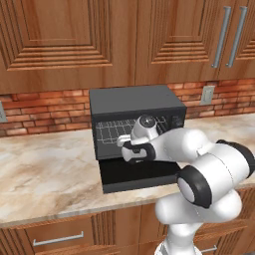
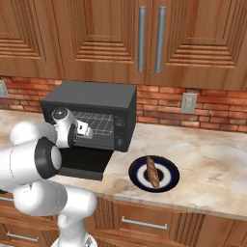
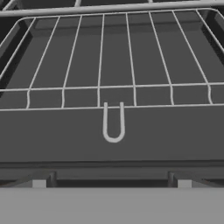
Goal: Pull the toaster oven rack outwards. Pick up the baguette from the plate and place it on the toaster oven rack. Close the toaster oven door fully and set the temperature to the lowest setting.
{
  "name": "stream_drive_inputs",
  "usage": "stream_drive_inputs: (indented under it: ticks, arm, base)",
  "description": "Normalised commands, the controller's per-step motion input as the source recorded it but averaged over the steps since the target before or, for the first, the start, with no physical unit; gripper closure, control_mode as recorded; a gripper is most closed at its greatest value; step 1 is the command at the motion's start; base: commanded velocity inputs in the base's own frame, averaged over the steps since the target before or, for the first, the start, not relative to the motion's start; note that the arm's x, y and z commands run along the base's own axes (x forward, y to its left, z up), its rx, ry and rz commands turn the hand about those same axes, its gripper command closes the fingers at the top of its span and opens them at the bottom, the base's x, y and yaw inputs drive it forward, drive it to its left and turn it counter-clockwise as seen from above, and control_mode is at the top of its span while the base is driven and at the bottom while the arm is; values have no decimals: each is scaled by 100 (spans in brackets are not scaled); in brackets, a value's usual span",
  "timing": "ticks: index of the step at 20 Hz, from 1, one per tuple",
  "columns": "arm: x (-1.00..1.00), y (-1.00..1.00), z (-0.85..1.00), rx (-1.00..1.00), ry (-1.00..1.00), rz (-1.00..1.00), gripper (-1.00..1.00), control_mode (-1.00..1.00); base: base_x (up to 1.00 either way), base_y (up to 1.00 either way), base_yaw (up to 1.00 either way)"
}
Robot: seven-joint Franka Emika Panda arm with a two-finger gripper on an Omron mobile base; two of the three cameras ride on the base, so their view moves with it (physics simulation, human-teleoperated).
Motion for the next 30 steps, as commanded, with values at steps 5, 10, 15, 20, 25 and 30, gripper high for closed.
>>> stream_drive_inputs:
  ticks: [5,10,15,20,25,30]
  arm:
    - [14,0,-5,0,0,0,-100,-100]
    - [13,0,-1,0,0,0,-100,-100]
    - [11,0,0,0,0,0,-100,-100]
    - [12,0,-1,0,0,0,-100,-100]
    - [10,0,-5,0,0,0,-100,-100]
    - [10,0,-14,0,0,0,-100,-100]
  base:
    - [0,0,0]
    - [0,0,0]
    - [0,0,0]
    - [0,0,0]
    - [0,0,0]
    - [0,0,0]
